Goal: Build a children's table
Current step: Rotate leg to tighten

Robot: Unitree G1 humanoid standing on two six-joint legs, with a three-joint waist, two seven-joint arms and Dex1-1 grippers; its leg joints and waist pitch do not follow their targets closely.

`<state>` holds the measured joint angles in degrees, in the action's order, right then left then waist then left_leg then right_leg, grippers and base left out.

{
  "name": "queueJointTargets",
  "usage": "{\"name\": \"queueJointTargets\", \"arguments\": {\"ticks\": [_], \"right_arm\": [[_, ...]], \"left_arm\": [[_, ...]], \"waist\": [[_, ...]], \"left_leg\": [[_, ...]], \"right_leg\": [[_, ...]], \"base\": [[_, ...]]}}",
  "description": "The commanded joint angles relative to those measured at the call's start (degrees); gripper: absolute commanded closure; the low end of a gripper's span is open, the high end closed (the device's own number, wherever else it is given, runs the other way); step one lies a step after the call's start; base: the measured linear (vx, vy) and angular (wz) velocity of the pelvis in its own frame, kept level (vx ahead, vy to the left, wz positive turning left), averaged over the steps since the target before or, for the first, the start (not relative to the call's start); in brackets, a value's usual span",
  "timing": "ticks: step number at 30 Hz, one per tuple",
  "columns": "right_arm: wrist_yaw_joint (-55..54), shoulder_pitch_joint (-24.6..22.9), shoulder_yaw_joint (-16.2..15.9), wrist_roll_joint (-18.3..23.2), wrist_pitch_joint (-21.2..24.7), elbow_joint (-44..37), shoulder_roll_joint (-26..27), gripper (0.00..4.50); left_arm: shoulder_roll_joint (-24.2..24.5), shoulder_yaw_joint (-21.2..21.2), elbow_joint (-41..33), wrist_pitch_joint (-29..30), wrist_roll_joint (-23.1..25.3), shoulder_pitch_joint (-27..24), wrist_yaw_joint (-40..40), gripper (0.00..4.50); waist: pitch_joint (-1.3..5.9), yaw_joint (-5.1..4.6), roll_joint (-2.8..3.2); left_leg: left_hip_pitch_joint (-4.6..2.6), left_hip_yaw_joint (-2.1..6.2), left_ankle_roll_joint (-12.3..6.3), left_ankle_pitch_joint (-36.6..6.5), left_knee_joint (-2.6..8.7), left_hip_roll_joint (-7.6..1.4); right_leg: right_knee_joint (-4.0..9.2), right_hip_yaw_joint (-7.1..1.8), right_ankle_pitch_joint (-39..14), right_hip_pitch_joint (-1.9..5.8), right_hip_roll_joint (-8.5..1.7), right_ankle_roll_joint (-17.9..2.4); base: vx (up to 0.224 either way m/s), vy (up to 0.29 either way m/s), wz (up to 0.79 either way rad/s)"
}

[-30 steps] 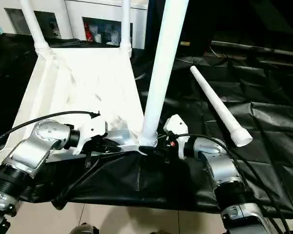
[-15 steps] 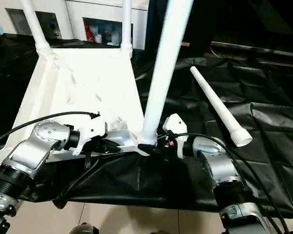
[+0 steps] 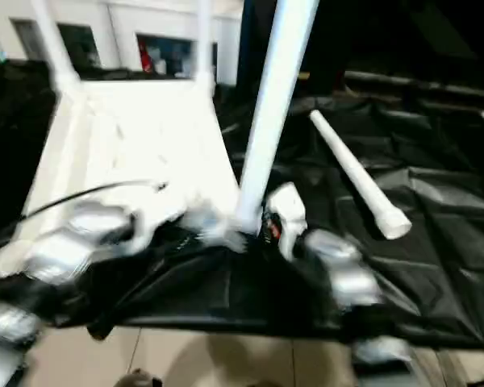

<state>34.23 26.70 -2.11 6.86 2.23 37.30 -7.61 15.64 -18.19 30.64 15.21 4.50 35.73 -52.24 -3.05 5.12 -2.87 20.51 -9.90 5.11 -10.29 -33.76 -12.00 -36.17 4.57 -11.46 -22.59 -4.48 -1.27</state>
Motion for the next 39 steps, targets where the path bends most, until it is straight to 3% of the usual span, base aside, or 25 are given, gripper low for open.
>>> {"name": "queueJointTargets", "arguments": {"ticks": [1,2,3,4,5,8,9,12,16,20,24,27,29,33,34,38,39], "right_arm": [[-7.0,0.1,-0.3,-1.4,3.0,5.1,2.4,1.73],[-8.3,0.5,-0.1,-1.4,3.1,5.8,3.0,1.73],[-11.9,1.7,0.6,-1.2,3.5,7.7,4.7,1.74],[-13.6,2.5,0.6,-1.4,3.4,8.9,5.6,1.74],[-15.9,3.6,0.2,-2.3,3.2,10.3,6.5,1.74],[-16.8,5.5,0.5,-2.3,2.1,12.8,8.4,1.74],[-16.1,5.6,0.9,-2.1,1.8,13.0,8.9,1.18],[-15.2,5.9,1.4,-1.7,1.1,13.1,9.2,0.91],[-11.2,6.1,0.7,-1.6,-1.3,12.5,6.8,0.56],[-4.4,4.6,-0.9,-2.5,-3.3,9.8,2.5,0.56],[5.4,2.4,-1.3,-1.2,-3.6,5.5,-2.6,0.56],[11.8,1.1,-2.3,-0.4,-3.1,2.6,-5.4,0.56],[18.0,-0.2,-3.7,0.8,-1.5,-0.5,-8.0,0.56],[21.7,-0.6,-4.0,2.1,-0.3,-2.3,-9.3,0.56],[23.3,-0.5,-4.2,2.2,-0.2,-2.6,-9.7,0.56],[26.8,-0.9,-5.8,1.7,0.1,-3.3,-11.2,0.56],[26.9,-0.9,-5.8,1.8,0.3,-3.3,-11.2,0.83]], "left_arm": [[-3.3,2.3,3.2,1.6,0.0,2.4,8.3,4.5],[-4.0,2.4,3.8,1.9,0.1,2.8,9.2,4.5],[-5.9,2.7,5.2,2.7,0.1,3.7,11.6,4.5],[-7.0,2.6,6.1,2.8,0.4,4.3,12.9,4.5],[-8.2,2.3,6.8,2.9,0.8,4.7,13.9,4.5],[-10.2,0.9,7.9,1.2,1.8,5.3,14.2,4.5],[-10.7,0.7,8.2,1.0,1.9,5.5,14.2,4.5],[-10.9,0.2,8.4,0.7,2.0,5.3,13.5,4.5],[-8.3,-1.0,8.7,-2.6,2.7,4.5,10.3,4.5],[-5.7,-1.1,6.5,-5.0,1.5,3.2,4.5,4.5],[-2.3,-1.4,2.3,-6.5,-1.0,0.6,-3.3,4.5],[-0.3,-1.9,0.3,-7.2,-1.7,-0.8,-7.0,4.5],[1.8,-2.2,-2.1,-7.7,-3.3,-2.3,-11.7,4.5],[3.7,-2.5,-4.1,-6.9,-4.3,-3.4,-15.4,4.5],[4.8,-2.6,-4.9,-6.9,-4.7,-4.1,-17.3,4.5],[6.9,-2.3,-5.8,-7.1,-4.8,-5.2,-19.4,4.5],[7.2,-2.0,-5.8,-7.2,-4.6,-5.3,-19.3,4.5]], "waist": [[3.1,-0.14,0.11],[3.17,-0.03,0.03],[3.18,-0.08,0.0],[3.07,-0.12,0.35],[3.13,-0.2,0.2],[3.15,-0.27,0.23],[3.23,-0.11,0.3],[3.28,-0.07,0.28],[3.19,-0.07,0.32],[3.19,0.08,0.19],[3.39,0.13,0.2],[3.83,0.39,0.27],[3.82,0.55,0.31],[3.64,0.45,0.39],[3.63,0.37,0.1],[3.42,0.19,-0.03],[3.41,0.12,-0.25]], "left_leg": [[-0.5,0.23,1.09,-13.1,4.3,-1.19],[-0.55,0.41,1.32,-14.1,4.33,-1.14],[-0.59,0.34,1.04,-14.3,4.3,-1.14],[-0.65,0.39,1.09,-14.7,4.38,-1.12],[-0.76,0.45,1.33,-15.4,4.38,-1.08],[-0.61,0.49,1.01,-16.2,4.49,-1.06],[-0.7,0.46,0.63,-16.2,4.4,-1.01],[-0.57,0.5,0.2,-15.7,4.52,-1.12],[-0.54,0.45,-0.22,-16.4,4.6,-1.11],[-0.37,0.46,-0.9,-15.7,4.6,-1.16],[-0.1,0.35,-1.74,-13.0,4.49,-1.24],[0.02,0.08,-3.9,-8.0,3.93,-1.35],[0.15,0.09,-4.64,-6.9,3.88,-1.36],[0.08,0.07,-4.25,-8.8,4.06,-1.48],[-0.19,-0.07,-3.96,-9.8,4.05,-1.53],[-0.05,-0.04,-3.33,-10.5,4.15,-1.46],[-0.05,-0.06,-3.29,-10.2,4.16,-1.47]], "right_leg": [[5.42,-3.0,-17.6,2.5,-4.0,-9.1],[5.75,-3.01,-20.6,2.58,-4.15,-8.0],[5.91,-3.16,-21.2,2.28,-4.12,-7.5],[5.99,-3.18,-21.7,2.13,-4.08,-7.3],[6.16,-3.13,-22.6,2.03,-4.01,-6.9],[6.22,-3.19,-21.7,2.04,-3.92,-6.5],[6.22,-3.26,-21.3,2.03,-4.0,-6.6],[5.98,-3.28,-19.2,2.13,-3.91,-7.2],[6.13,-3.27,-19.6,2.15,-3.97,-7.6],[6.2,-3.29,-19.7,2.31,-3.99,-7.5],[5.65,-3.35,-15.7,2.65,-3.98,-8.7],[4.46,-3.4,-5.3,2.8,-3.66,-11.6],[4.13,-3.31,-2.9,3.02,-3.64,-12.6],[4.27,-3.33,-4.8,2.88,-3.71,-13.0],[4.45,-3.34,-6.0,2.65,-3.65,-13.0],[4.67,-3.45,-9.4,2.65,-3.78,-11.8],[4.7,-3.46,-9.5,2.63,-3.79,-11.6]], "base": [[0.0,0.0,0.0],[0.0,0.0,0.0],[0.0,0.0,0.0],[0.0,0.0,0.0],[0.0,0.0,0.0],[0.0,0.0,0.0],[0.0,0.0,0.0],[0.0,0.0,0.0],[0.0,0.0,0.0],[0.0,0.0,0.0],[0.0,0.0,0.0],[0.0,0.0,0.0],[0.0,0.0,0.0],[0.0,0.0,0.0],[0.0,0.0,0.0],[0.0,0.0,0.0],[0.0,0.0,0.0]]}}
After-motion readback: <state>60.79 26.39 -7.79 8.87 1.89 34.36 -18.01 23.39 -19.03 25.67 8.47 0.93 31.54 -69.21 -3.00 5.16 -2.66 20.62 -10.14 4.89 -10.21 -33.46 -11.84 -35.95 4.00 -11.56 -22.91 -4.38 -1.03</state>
